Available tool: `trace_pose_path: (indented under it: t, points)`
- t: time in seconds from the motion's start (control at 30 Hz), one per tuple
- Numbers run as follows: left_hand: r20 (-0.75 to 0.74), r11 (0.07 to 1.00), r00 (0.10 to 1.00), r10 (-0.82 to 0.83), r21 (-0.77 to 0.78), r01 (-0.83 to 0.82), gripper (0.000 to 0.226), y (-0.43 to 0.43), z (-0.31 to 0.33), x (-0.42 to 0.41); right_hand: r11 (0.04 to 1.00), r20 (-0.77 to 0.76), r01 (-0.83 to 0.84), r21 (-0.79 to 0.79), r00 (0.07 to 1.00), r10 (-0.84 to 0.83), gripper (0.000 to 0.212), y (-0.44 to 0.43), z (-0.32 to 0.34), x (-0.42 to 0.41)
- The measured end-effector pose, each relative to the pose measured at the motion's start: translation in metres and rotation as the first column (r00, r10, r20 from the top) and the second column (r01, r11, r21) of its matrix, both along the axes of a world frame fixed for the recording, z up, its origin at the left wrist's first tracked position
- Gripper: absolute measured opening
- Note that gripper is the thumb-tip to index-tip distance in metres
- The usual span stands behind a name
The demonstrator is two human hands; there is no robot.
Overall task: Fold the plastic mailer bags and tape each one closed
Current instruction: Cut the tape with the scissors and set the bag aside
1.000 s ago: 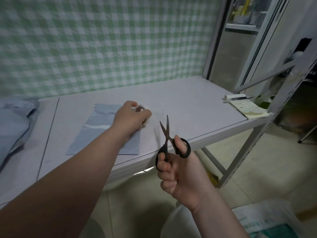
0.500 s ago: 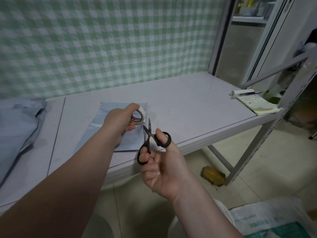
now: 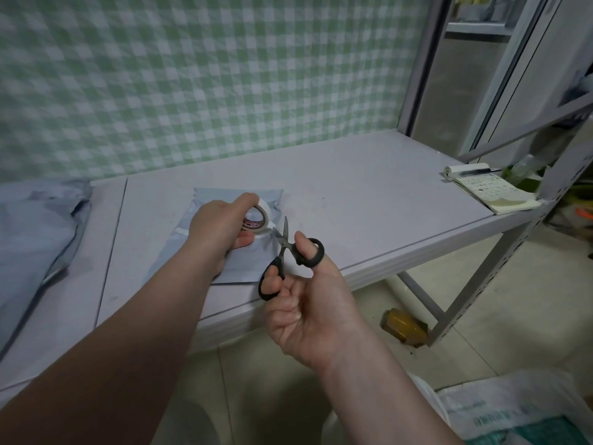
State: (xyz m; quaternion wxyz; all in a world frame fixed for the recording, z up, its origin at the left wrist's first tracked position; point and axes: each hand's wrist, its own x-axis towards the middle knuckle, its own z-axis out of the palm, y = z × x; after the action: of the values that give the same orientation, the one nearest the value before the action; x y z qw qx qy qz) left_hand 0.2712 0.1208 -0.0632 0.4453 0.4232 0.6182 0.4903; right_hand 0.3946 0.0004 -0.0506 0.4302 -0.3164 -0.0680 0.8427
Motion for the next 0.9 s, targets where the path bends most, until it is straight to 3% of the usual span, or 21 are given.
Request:
trace_pose_path:
  t: [0.4,0.57,0.73,0.9]
  points:
    - [0.096,1.0,0.995,-0.015,-0.006,0.016,0.028,-0.004,-0.002,-0.003,0.999,0.153,-0.033,-0.027,0.987,0.037,0.044,-0.001,0.003,0.0]
    - [0.083,0.999,0.996,-0.041,0.014,0.04,0.031,-0.005,-0.002,-0.005,1.0,0.181,-0.014,-0.025,0.983,0.018,0.042,0.006,0.003,-0.002]
    - [0.024,0.999,1.0,-0.019,0.036,0.018,0.049,-0.003,-0.008,-0.005,1.0,0.247,-0.012,-0.002,0.969,0.012,0.036,0.011,0.0,-0.003]
    - [-0.023,0.999,1.0,-0.007,0.054,0.008,0.049,-0.003,-0.012,-0.006,1.0,0.268,-0.012,0.021,0.963,0.005,0.035,0.014,-0.005,-0.003]
